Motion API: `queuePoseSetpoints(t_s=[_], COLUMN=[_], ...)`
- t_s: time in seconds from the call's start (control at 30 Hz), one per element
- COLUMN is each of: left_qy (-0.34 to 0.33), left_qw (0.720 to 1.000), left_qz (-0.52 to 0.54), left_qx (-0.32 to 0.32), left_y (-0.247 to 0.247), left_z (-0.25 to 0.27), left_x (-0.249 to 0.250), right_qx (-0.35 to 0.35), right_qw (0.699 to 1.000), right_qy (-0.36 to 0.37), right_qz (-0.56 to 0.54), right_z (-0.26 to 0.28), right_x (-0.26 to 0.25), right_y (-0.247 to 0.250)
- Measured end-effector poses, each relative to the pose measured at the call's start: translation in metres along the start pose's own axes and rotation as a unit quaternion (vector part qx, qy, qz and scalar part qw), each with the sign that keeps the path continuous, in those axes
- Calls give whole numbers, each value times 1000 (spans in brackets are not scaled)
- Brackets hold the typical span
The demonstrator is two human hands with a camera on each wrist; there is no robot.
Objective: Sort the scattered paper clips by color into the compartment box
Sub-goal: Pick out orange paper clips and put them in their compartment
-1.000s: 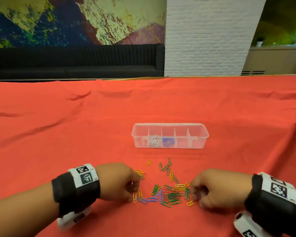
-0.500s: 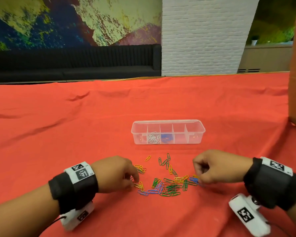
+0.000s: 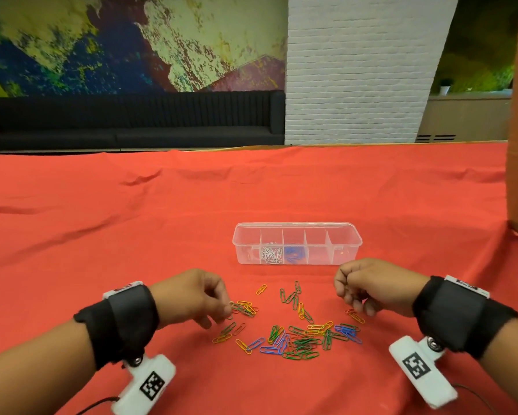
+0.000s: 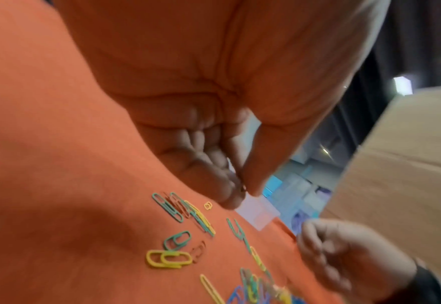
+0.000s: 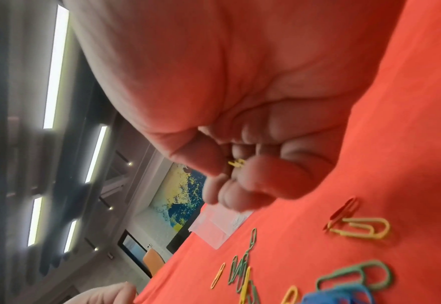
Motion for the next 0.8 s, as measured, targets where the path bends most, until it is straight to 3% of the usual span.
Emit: queuePoseSetpoints(t_s=[0.07, 0.13, 0.17, 0.23, 0.27, 0.33, 0.43, 0.5, 0.63, 0.7, 0.8], left_qy=[13, 25, 34, 49, 54, 62, 53, 26, 16, 16, 5], left_qw=[995, 992, 990, 985, 984, 988, 998, 980, 884, 855, 856], left_qz=[95, 122, 130, 145, 145, 117, -39, -191, -467, -517, -516], left_qx=[3, 30, 49, 83, 90, 75, -9, -40, 17, 32, 21], left_y=[5, 10, 13, 15, 15, 12, -3, -12, -18, -24, -27], left_z=[0, -2, -3, -3, -2, 0, 3, 2, 3, 3, 3], left_x=[-10, -18, -20, -22, -21, -17, -7, -2, 4, 2, -1], right_qx=[-2, 14, 22, 51, 60, 51, 38, 44, 44, 42, 24], right_qw=[1000, 994, 981, 924, 906, 896, 890, 886, 895, 901, 905], right_qy=[-12, -18, -19, -30, -36, -46, -54, -47, -27, -22, -27], right_qz=[14, 108, 192, 377, 418, 440, 450, 459, 442, 432, 423], right_z=[0, -1, -3, -3, -4, -5, -5, -5, -8, -8, -5], right_x=[-2, -1, 1, 7, 11, 19, 26, 26, 28, 31, 33], right_y=[1, 12, 18, 33, 36, 34, 24, 21, 19, 19, 21])
Point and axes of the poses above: each hand's wrist, its own z-axis away from the middle knuckle, its own y-axis out of the back of the hand, x = y × z, the point moved 7 cm from there along -z, towards the middle knuckle, and after that the axes turned 5 degrees about -x, right-handed, at the moved point
